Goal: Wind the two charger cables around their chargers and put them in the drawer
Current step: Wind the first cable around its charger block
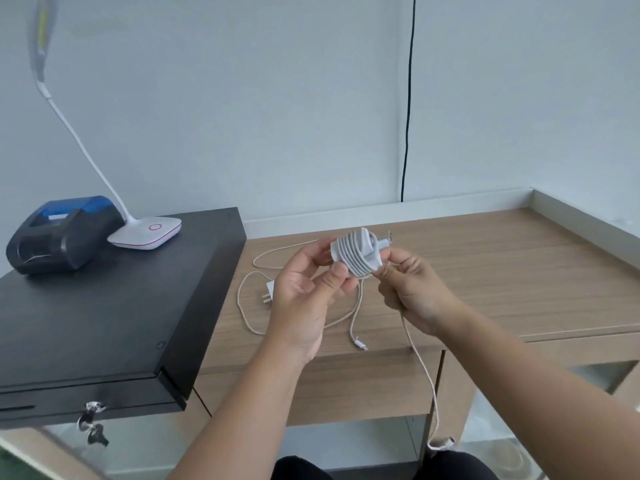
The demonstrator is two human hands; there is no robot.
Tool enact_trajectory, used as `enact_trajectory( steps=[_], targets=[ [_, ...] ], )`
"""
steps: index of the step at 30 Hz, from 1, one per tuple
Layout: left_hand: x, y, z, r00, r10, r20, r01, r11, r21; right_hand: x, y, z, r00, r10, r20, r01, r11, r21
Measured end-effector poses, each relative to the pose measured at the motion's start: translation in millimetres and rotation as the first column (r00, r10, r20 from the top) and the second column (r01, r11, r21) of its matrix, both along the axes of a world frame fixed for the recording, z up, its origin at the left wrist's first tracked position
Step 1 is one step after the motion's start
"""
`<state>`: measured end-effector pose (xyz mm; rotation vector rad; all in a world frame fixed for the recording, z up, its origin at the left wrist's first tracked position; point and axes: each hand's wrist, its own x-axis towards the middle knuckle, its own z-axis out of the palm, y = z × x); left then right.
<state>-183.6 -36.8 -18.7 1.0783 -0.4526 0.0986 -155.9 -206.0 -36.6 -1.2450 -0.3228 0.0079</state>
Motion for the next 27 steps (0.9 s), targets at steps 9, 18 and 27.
enact_trajectory(
  steps=[9,18,27],
  targets=[
    [16,-7,-13,0.943,0.319,-0.099,-0.312,0.947,0.079,-26,18,-3,0.747,-0.162,0.645,0.629,0.486,-0.607],
    [18,-12,-36,0.874,0.426,0.235,-0.486,0.790,0.374,-31,11,15,0.636,0.154,0.756,0.756,0.072,-0.650],
    [20,3,-32,0.832,0.340,0.438,-0.538,0.684,0.492,-38,-14,45,0.661,0.196,0.725,0.714,0.134,-0.687]
  ],
)
